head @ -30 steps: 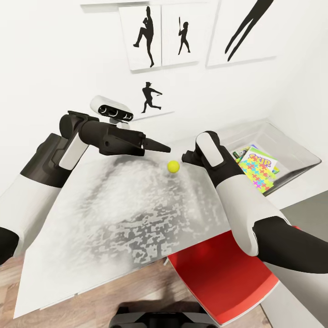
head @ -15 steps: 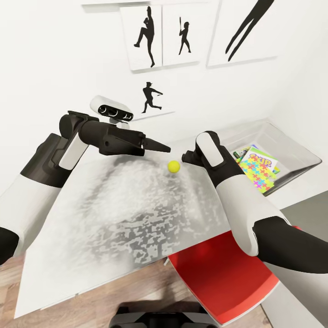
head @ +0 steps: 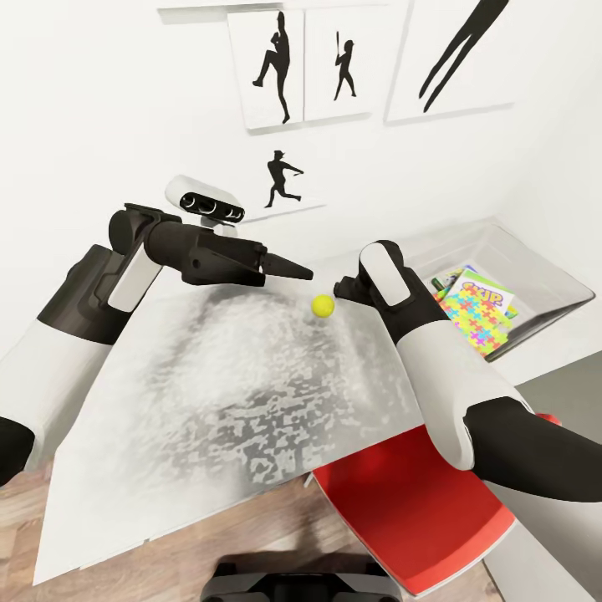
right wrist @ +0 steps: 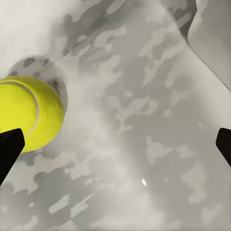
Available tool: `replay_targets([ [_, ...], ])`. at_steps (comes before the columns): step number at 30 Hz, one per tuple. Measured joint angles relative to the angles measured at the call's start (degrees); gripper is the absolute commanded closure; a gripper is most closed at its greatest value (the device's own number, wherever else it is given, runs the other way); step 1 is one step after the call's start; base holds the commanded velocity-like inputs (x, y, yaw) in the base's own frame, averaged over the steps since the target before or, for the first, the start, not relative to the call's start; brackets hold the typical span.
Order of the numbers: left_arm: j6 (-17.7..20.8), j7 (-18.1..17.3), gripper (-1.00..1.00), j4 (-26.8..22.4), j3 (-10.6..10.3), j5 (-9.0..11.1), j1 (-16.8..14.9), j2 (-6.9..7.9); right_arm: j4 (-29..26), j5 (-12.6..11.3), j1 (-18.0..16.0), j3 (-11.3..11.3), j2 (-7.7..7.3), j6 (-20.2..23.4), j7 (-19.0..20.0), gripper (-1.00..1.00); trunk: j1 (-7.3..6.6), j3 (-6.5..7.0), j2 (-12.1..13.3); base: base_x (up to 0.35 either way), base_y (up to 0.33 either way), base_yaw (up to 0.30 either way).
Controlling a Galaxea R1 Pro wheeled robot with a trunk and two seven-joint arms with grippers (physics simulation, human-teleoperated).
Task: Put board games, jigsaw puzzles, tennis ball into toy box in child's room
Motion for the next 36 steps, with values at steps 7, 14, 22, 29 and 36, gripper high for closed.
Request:
replay_targets([
  [7,0.0,0.0,-1.0,0.0,0.1,0.0,0.0,0.01,0.0,0.0,0.0,0.0,0.0,0.0,0.0,-1.0,0.0,0.0,0.0,0.0,0.064,0.0],
  [14,0.0,0.0,-1.0,0.0,0.1,0.0,0.0,0.01,0.0,0.0,0.0,0.0,0.0,0.0,0.0,-1.0,0.0,0.0,0.0,0.0,0.031,0.0],
  [22,0.0,0.0,-1.0,0.0,0.2,0.0,0.0,0.01,0.1,0.0,0.0,0.0,0.0,0.0,0.0,-1.0,0.0,0.0,0.0,0.0,0.121,0.0],
  [29,0.0,0.0,-1.0,0.0,0.2,0.0,0.1,0.01,0.1,0.0,0.0,0.0,0.0,0.0,0.0,-1.0,0.0,0.0,0.0,0.0,0.027,0.0],
  [36,0.0,0.0,-1.0,0.0,0.2,0.0,0.1,0.02,0.1,0.0,0.0,0.0,0.0,0.0,0.0,-1.0,0.0,0.0,0.0,0.0,0.002,0.0],
])
